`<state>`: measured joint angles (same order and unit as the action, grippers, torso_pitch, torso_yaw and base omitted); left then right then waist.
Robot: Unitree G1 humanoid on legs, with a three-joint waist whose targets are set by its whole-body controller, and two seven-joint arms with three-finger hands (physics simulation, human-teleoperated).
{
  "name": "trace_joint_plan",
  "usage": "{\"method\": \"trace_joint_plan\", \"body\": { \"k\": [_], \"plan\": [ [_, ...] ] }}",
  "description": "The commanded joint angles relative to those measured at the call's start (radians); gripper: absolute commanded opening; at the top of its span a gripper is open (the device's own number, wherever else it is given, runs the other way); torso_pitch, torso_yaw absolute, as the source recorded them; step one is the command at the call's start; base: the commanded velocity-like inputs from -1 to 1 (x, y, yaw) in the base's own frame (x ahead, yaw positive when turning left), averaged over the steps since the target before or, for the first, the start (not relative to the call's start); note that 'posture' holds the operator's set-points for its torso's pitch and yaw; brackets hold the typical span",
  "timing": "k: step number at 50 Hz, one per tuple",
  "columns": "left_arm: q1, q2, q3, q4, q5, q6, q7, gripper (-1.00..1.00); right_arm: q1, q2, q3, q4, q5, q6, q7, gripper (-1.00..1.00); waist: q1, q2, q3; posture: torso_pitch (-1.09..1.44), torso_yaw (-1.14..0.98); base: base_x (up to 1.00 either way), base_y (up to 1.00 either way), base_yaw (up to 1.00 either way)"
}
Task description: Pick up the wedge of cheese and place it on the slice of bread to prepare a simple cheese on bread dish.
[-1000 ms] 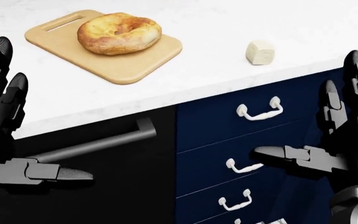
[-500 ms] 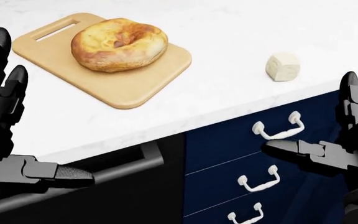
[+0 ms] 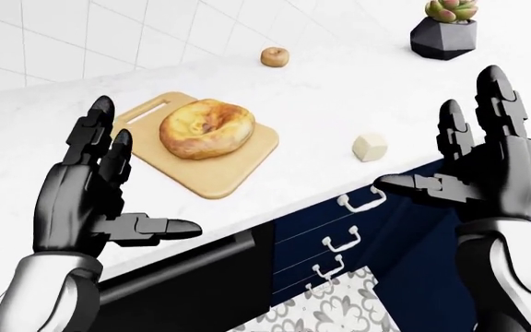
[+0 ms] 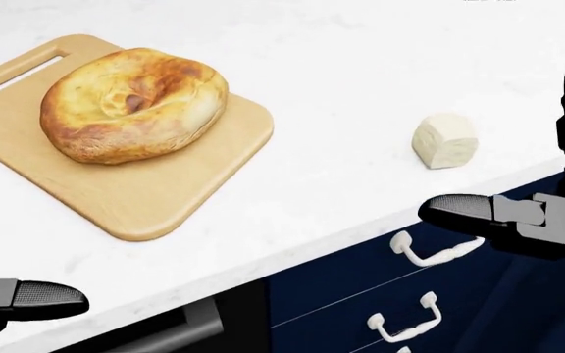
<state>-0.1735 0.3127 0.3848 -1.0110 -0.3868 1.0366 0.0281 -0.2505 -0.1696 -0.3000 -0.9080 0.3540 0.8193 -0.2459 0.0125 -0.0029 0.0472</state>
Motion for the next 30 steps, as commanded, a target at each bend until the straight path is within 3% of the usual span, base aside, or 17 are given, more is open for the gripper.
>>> {"method": "trace_joint_plan", "body": {
  "k": [1,4,5,7,9,11,15,20,24,30],
  "plan": [
    [-0.02,0.017,0.009,-0.036,-0.016,-0.049,0.028,1.0,-0.024,-0.01,0.001,-0.035,0.016,-0.038,0.004,1.0,0.014,-0.005,-0.031,0.0,0.0,0.0,0.0,0.61],
    [-0.022,0.011,0.003,-0.036,-0.004,-0.046,0.023,1.0,-0.016,-0.015,0.011,-0.017,0.002,-0.056,0.004,1.0,0.0,0.002,-0.036,0.0,0.0,0.0,0.0,0.62],
    [-0.022,0.011,0.002,-0.036,-0.003,-0.046,0.022,1.0,-0.015,-0.014,0.009,-0.014,0.001,-0.059,0.006,1.0,-0.015,0.012,-0.024,0.0,0.0,0.0,0.0,0.0],
    [-0.021,0.01,-0.001,-0.036,0.0,-0.046,0.022,1.0,-0.024,-0.017,-0.008,-0.018,0.012,-0.042,-0.002,1.0,-0.021,0.042,-0.041,0.0,0.0,0.0,0.0,0.0],
    [-0.018,0.003,-0.008,-0.036,0.01,-0.049,0.017,1.0,-0.034,-0.028,-0.018,-0.002,0.012,-0.04,-0.006,1.0,-0.023,0.031,-0.024,0.0,0.0,0.0,0.0,0.0],
    [-0.02,-0.005,-0.01,-0.036,0.025,-0.048,0.005,1.0,-0.039,-0.041,-0.015,0.009,-0.007,-0.041,-0.007,1.0,-0.023,0.024,-0.033,0.0,0.0,0.0,0.0,0.0],
    [-0.027,-0.021,-0.002,-0.036,0.055,-0.042,-0.026,1.0,-0.075,-0.065,0.02,0.125,-0.101,-0.081,0.023,1.0,-0.02,0.012,-0.029,0.0,0.0,0.0,0.0,0.0],
    [-0.034,-0.013,0.004,-0.036,0.04,-0.036,-0.017,1.0,-0.119,-0.062,0.063,0.213,-0.191,-0.057,0.061,1.0,-0.017,0.01,-0.031,0.0,0.0,0.0,0.0,0.0],
    [-0.019,-0.005,0.017,-0.036,0.015,-0.046,-0.006,1.0,-0.131,-0.08,0.107,0.293,-0.327,-0.033,0.102,1.0,-0.013,0.011,-0.031,0.0,0.0,0.0,0.0,0.0],
    [-0.018,0.012,0.016,-0.036,-0.018,-0.049,0.024,1.0,-0.155,-0.074,0.099,0.351,-0.452,-0.031,0.159,1.0,-0.01,0.012,-0.029,0.0,0.0,0.0,0.0,0.0]
  ]
}}
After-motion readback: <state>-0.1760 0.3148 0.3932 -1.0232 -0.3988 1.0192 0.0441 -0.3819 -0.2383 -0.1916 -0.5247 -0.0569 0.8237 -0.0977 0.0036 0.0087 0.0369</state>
